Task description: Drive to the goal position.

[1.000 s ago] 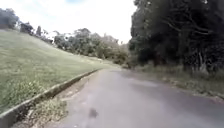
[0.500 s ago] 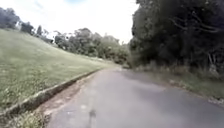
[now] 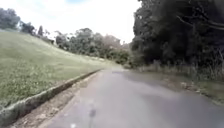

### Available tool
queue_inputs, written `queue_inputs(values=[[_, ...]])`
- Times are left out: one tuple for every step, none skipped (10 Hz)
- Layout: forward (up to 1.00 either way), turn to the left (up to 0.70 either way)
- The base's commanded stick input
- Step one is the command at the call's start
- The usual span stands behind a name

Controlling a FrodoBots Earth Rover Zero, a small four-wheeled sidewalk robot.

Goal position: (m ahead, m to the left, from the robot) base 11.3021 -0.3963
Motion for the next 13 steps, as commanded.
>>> queue_inputs(values=[[1.00, 0.00], [1.00, 0.00], [1.00, 0.00], [1.00, 0.04], [1.00, 0.10], [1.00, 0.16], [1.00, 0.15], [1.00, 0.06], [1.00, 0.00], [1.00, 0.00], [1.00, 0.00], [1.00, 0.00], [1.00, 0.00]])
